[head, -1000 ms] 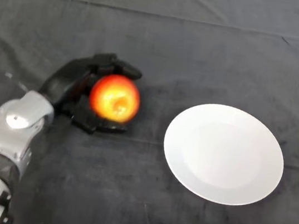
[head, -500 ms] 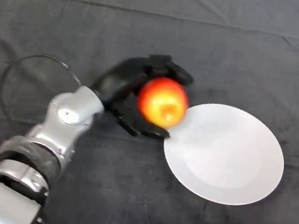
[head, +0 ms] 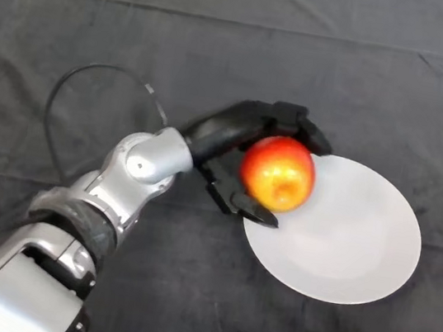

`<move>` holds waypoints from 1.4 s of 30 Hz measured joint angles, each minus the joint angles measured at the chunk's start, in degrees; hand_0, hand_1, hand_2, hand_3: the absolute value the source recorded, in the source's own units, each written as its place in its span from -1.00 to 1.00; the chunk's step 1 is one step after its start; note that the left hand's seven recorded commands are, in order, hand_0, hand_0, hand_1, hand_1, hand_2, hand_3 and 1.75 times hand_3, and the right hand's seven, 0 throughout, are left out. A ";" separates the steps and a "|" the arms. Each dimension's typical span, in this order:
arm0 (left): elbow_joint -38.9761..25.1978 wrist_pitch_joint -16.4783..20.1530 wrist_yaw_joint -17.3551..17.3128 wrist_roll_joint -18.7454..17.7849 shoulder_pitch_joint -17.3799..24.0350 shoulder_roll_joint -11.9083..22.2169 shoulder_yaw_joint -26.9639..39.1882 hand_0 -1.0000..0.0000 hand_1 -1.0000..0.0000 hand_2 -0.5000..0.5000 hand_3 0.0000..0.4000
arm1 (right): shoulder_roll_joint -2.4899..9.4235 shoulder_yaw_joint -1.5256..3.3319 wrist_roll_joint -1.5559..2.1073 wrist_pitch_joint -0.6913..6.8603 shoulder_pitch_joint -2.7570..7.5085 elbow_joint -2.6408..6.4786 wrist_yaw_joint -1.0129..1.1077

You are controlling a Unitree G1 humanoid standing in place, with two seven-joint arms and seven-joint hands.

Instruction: Move the apple to the plate

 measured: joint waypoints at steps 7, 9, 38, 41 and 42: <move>0.00 -0.03 -0.03 0.98 -0.68 -1.44 -5.93 -1.00 -1.00 0.00 1.00 | 0.00 0.00 0.00 0.00 0.00 0.00 0.00; 0.00 -0.03 -0.04 1.07 -0.68 -1.51 -7.07 -1.00 -1.00 0.00 1.00 | 0.00 0.00 0.00 0.00 0.00 0.00 0.00; 0.00 0.88 0.37 2.00 -1.08 -0.13 -13.41 1.00 1.00 0.00 -1.00 | 0.00 0.00 0.00 0.00 0.00 0.00 0.00; 0.01 0.90 0.36 2.01 -1.08 1.21 -13.39 1.00 1.00 0.00 -1.00 | 0.00 0.00 0.00 0.00 -0.01 0.00 0.00; 0.02 0.91 0.36 2.01 -1.08 1.87 -13.31 1.00 1.00 0.00 -1.00 | 0.00 -0.01 0.00 0.00 0.00 0.00 0.00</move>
